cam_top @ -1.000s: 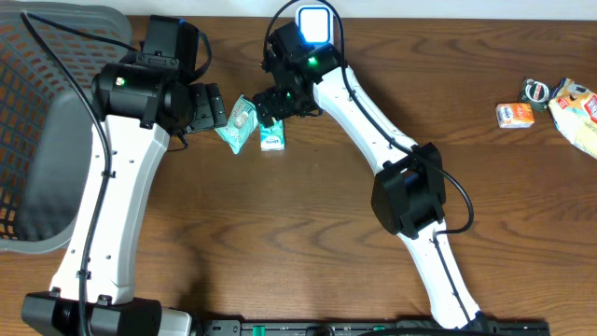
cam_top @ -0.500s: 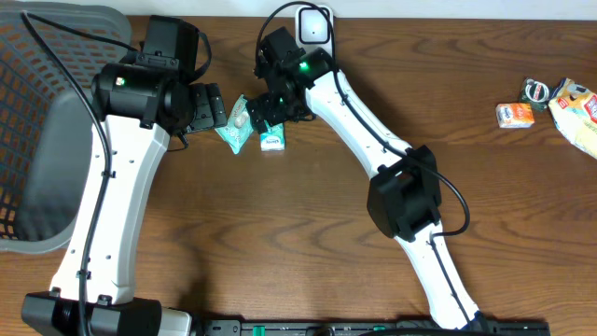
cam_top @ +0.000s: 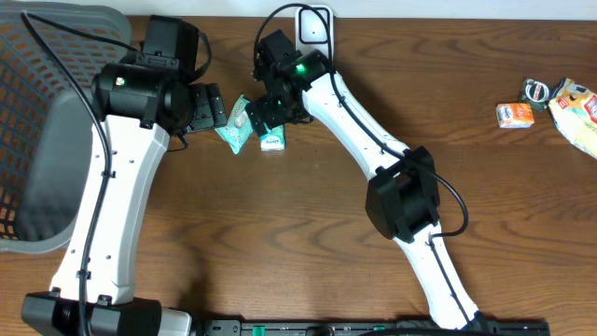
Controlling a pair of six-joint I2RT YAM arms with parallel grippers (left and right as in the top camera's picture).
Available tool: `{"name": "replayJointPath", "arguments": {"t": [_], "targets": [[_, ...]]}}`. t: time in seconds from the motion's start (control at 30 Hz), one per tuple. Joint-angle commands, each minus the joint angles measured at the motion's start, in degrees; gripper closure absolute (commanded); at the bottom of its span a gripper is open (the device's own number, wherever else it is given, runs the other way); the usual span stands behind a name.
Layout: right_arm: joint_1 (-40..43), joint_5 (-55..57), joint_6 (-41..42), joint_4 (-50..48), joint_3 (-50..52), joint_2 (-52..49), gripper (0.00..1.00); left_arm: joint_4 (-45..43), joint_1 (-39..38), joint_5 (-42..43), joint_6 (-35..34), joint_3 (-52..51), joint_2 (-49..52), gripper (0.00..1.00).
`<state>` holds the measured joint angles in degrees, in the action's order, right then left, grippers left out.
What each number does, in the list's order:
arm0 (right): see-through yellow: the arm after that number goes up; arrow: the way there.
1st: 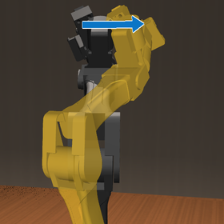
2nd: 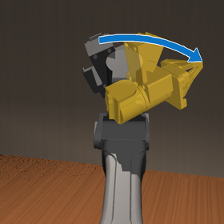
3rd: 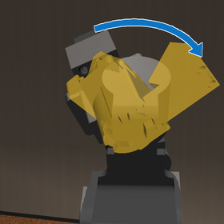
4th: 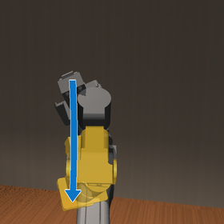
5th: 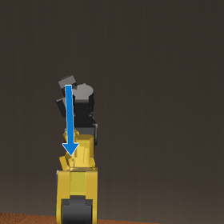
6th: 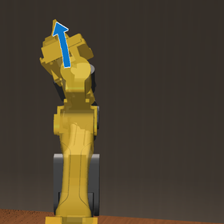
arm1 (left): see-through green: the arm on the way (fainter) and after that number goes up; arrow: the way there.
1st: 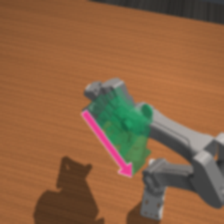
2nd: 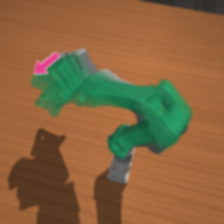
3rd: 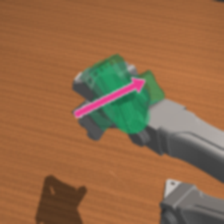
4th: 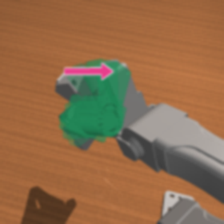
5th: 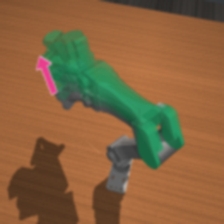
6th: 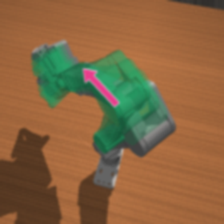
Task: Scan the item barcode
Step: 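Lower the right gripper over the green pack and close on it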
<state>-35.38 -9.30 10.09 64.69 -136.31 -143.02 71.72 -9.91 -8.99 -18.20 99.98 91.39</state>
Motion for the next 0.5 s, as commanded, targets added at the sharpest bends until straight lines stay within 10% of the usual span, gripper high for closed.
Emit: {"name": "replayJointPath", "arguments": {"t": [0.0, 0.47], "targets": [[-0.3, 0.9, 0.6, 0.0, 0.4, -0.4, 0.01, 0.1, 0.1, -0.7, -0.5, -0.2, -0.1, 0.02], [-0.6, 3.1, 0.6, 0.4, 0.4, -0.4, 0.01, 0.1, 0.1, -0.7, -0.5, -0.2, -0.1, 0.02]]}}
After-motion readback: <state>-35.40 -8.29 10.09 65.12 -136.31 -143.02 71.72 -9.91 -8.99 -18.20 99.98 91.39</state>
